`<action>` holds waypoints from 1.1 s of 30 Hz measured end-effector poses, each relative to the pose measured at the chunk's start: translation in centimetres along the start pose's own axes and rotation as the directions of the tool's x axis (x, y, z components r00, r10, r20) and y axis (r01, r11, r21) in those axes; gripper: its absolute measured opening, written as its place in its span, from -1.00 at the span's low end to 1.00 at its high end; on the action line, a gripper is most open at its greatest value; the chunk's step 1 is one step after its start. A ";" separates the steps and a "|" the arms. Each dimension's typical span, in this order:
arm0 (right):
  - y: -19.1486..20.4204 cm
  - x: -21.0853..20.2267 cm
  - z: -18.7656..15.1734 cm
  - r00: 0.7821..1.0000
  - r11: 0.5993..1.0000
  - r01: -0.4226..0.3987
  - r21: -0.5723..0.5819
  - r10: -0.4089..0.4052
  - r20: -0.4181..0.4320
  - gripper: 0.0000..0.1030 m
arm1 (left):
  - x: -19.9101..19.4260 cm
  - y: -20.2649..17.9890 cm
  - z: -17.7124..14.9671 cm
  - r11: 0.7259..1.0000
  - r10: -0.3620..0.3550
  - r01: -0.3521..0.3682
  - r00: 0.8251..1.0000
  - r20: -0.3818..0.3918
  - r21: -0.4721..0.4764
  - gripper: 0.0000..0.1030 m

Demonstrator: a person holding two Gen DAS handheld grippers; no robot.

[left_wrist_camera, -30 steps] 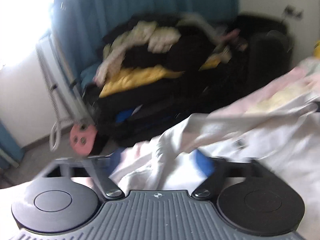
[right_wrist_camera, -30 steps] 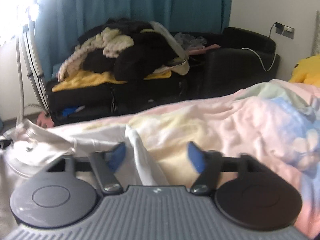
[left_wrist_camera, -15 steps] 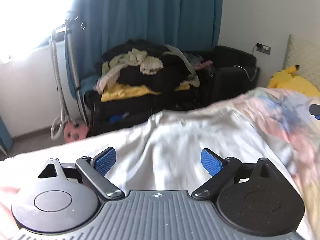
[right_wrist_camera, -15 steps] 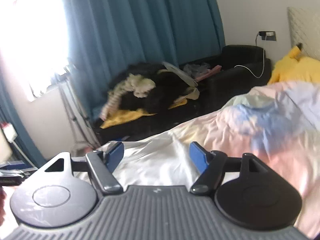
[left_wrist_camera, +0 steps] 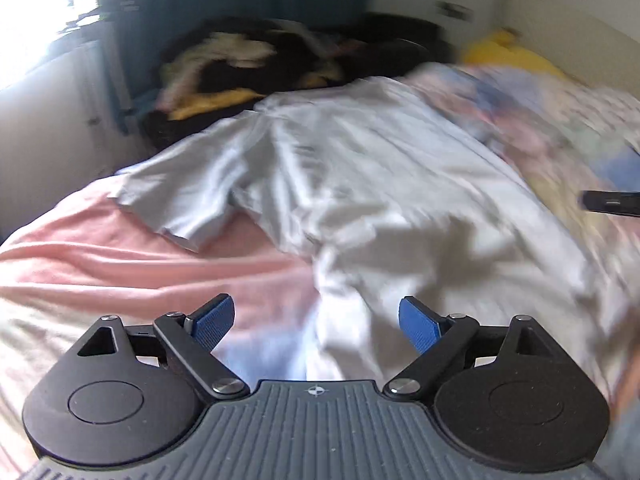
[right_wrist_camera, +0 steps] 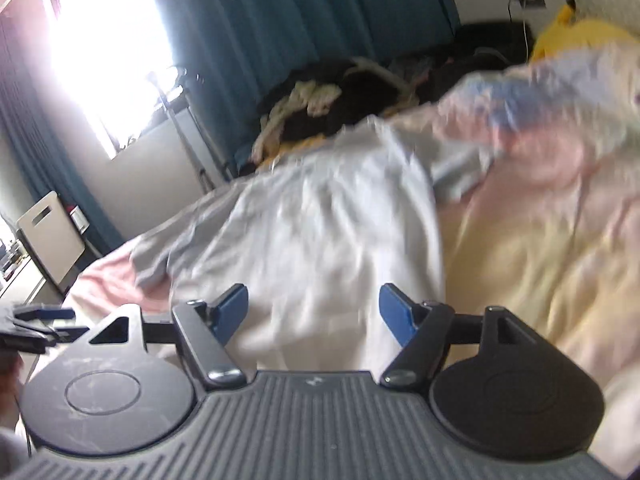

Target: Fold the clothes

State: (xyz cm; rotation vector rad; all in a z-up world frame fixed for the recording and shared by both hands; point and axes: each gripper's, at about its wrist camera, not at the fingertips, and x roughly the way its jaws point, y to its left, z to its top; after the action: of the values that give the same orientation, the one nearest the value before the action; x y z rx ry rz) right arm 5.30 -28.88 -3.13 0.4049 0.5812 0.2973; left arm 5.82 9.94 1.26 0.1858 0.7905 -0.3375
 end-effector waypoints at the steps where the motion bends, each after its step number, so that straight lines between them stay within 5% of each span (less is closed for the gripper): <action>1: -0.2 0.1 -1.1 1.000 1.000 0.003 0.016 -0.002 -0.020 0.42 | -0.1 0.1 -0.4 1.000 -0.022 0.022 1.000 -0.017 0.014 0.78; 8: 0.5 1.6 -2.5 0.996 0.997 -0.064 0.052 0.067 -0.060 0.42 | 2.8 -1.5 -1.8 0.977 -0.108 0.137 0.979 -0.173 0.163 0.77; 16: -0.4 4.1 -3.2 0.991 0.999 -0.035 0.025 0.038 -0.131 0.42 | 6.6 -4.0 -2.7 0.897 -0.158 0.283 0.923 -0.350 0.340 0.80; 24: 0.0 5.8 -3.2 0.988 0.999 -0.049 -0.015 0.046 -0.148 0.42 | 9.4 -3.9 -3.7 0.909 -0.146 0.281 0.907 -0.394 0.309 0.79; 26: 0.0 6.1 -3.3 0.987 0.998 -0.050 -0.025 0.046 -0.157 0.42 | 9.4 -3.8 -3.7 0.906 -0.146 0.282 0.908 -0.393 0.315 0.62; 29: -0.1 6.4 -3.2 0.986 0.998 -0.055 -0.025 0.051 -0.159 0.42 | 9.3 -3.5 -3.0 0.905 -0.143 0.283 0.905 -0.401 0.317 0.11; 31: -0.1 6.5 -3.2 0.986 0.998 -0.056 -0.027 0.051 -0.160 0.42 | 9.0 -2.9 -1.9 0.913 -0.162 0.303 0.884 -0.437 0.274 -0.27; 33: 0.0 6.6 -3.1 0.986 0.998 -0.057 -0.029 0.052 -0.161 0.42 | 8.8 -2.1 -0.4 0.920 -0.209 0.341 0.842 -0.497 0.191 -0.42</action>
State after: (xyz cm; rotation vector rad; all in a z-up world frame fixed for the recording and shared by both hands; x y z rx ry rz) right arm 8.75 -25.50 -8.64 0.3671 0.7222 0.3938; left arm 10.52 6.09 -5.48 0.4265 1.2586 -0.6979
